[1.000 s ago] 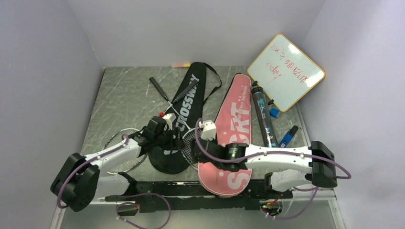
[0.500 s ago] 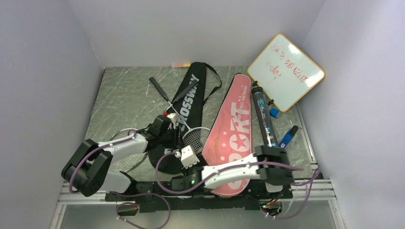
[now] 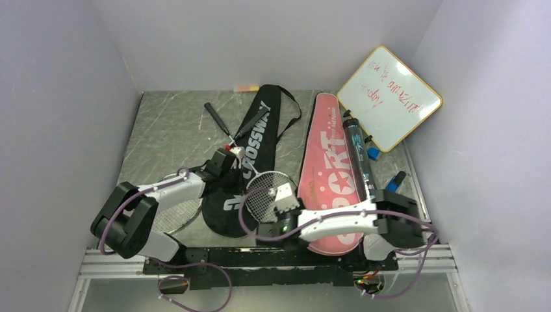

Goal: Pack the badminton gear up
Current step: Move the racket bag to the center of the board, then pick up the racket from the center of the board, then open the racket bag at the center of the board, then place the racket in the racket bag.

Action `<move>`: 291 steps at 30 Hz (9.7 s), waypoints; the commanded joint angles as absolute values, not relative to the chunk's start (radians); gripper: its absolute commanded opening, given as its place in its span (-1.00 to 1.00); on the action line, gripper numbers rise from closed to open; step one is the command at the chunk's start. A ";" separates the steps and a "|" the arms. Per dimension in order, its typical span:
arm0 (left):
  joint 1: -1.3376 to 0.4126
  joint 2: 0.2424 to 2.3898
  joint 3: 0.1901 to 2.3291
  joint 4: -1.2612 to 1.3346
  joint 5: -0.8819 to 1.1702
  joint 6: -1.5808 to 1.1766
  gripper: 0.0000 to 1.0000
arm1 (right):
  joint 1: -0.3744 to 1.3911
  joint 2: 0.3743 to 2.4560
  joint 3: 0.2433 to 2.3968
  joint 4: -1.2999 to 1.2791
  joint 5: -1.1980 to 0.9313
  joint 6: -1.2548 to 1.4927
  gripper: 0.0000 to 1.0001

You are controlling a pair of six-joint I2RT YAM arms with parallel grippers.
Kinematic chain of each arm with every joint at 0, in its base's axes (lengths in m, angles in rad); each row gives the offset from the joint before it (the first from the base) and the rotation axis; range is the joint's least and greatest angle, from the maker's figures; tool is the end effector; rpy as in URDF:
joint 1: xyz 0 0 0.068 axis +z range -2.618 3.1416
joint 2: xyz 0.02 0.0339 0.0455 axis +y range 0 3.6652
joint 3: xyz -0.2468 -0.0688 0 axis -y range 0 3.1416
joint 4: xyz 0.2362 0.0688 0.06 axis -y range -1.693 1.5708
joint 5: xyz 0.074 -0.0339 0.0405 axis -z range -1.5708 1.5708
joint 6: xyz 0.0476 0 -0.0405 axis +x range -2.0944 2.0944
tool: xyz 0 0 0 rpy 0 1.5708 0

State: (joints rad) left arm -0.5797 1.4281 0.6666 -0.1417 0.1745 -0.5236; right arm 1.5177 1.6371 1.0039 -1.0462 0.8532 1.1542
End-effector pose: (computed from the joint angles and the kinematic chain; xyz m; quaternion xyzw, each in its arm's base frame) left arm 0.2231 -0.1560 0.1433 0.0549 0.9400 -0.2412 0.2348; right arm 0.0491 0.2486 0.1637 -0.1864 0.8900 -0.1442 0.3903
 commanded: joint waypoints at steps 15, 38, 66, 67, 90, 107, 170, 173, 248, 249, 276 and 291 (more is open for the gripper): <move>-0.485 1.209 0.838 -0.473 -0.027 -0.463 -0.86 | 1.053 1.125 0.795 -0.443 0.444 0.572 0.96; -0.330 1.090 0.878 -0.589 0.002 -0.249 -0.44 | 0.962 1.831 1.351 -0.136 0.074 0.303 0.45; -0.282 1.044 0.834 -0.523 0.070 -0.229 -0.24 | 0.930 2.108 1.600 -0.210 0.379 0.294 -0.77; -0.281 1.046 0.834 -0.524 0.074 -0.230 -0.24 | 0.929 2.076 1.576 -0.219 0.411 0.304 -0.83; -0.278 1.090 0.822 -0.508 0.155 -0.216 -0.22 | 0.881 1.822 1.596 -0.740 0.867 0.623 -1.00; -0.278 1.136 0.820 -0.517 0.122 -0.230 -0.18 | 1.033 2.098 2.017 -0.741 0.765 0.547 -1.00; -0.851 1.949 1.402 -0.546 -0.367 -0.392 -0.90 | 0.822 0.927 0.816 -0.565 0.736 0.710 -1.00; -0.852 1.807 1.274 -0.470 -0.306 -0.401 -0.90 | 0.821 0.962 0.825 -0.576 0.758 0.757 -1.00; -0.718 1.568 1.162 -0.487 0.111 -0.208 -0.90 | 0.482 1.776 1.585 -1.386 0.888 1.631 -1.00; -0.718 1.559 1.162 -0.495 0.086 -0.212 -0.90 | 0.477 1.763 1.572 -1.389 0.895 1.638 -1.00; -0.716 1.466 1.113 -0.449 0.107 -0.176 -0.90 | 0.472 1.823 1.673 -1.368 0.824 1.656 -1.00; -0.751 1.453 1.087 -0.351 0.412 -0.128 -0.90 | 0.538 1.880 1.624 -1.183 0.652 1.561 -1.00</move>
State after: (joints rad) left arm -0.7387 1.4754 1.0710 -0.4297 0.2459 -0.1688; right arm 0.4923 1.8946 1.6363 -1.2606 0.7174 1.5990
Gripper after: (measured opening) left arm 0.051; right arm 0.051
